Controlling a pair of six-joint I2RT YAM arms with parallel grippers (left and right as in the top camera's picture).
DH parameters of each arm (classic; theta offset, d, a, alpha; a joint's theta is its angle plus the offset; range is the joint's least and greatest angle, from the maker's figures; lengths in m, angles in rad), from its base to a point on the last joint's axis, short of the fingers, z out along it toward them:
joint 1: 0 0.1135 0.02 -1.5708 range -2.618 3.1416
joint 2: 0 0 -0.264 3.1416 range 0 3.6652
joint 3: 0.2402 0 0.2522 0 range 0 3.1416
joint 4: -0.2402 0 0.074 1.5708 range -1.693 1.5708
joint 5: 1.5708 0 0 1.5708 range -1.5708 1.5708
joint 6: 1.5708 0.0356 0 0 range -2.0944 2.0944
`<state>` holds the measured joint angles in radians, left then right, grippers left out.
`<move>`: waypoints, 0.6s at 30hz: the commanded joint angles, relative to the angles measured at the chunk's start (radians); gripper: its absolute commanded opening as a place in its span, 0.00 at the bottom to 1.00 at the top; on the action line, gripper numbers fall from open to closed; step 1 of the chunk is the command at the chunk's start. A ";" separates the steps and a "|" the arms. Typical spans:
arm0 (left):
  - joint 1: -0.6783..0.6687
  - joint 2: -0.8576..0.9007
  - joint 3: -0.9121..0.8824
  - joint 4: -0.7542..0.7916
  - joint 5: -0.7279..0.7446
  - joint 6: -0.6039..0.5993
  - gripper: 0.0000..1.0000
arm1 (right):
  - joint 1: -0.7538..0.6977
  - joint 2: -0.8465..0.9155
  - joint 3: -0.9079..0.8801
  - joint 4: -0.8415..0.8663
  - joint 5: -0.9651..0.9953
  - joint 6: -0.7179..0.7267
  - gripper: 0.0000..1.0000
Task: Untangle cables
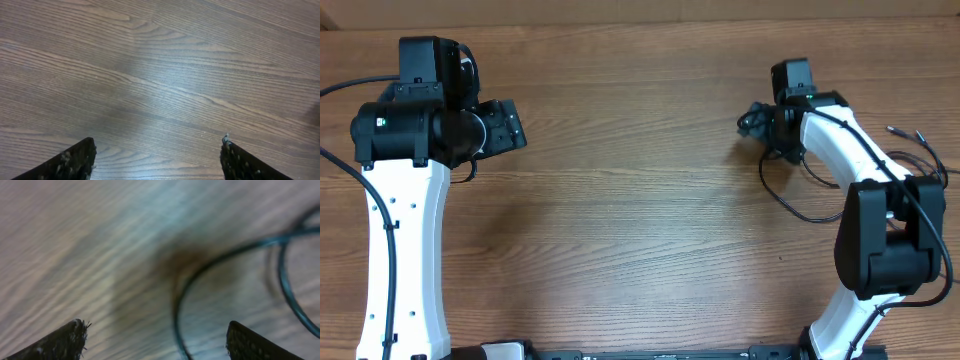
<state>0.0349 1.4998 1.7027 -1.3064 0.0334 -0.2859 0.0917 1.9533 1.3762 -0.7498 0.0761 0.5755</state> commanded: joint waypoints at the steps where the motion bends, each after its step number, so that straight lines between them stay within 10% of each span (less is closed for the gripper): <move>1: 0.004 -0.014 0.017 -0.001 0.016 0.006 0.83 | 0.000 -0.006 -0.033 0.026 0.087 0.084 0.88; 9: -0.025 -0.014 0.017 -0.012 0.242 0.296 0.89 | 0.003 0.002 -0.035 0.091 0.061 0.083 0.89; 18: -0.089 -0.014 0.016 -0.026 0.248 0.332 0.92 | 0.003 0.071 -0.035 0.108 0.062 0.084 0.89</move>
<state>-0.0410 1.4998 1.7027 -1.3289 0.2550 0.0044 0.0921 1.9903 1.3441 -0.6514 0.1341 0.6514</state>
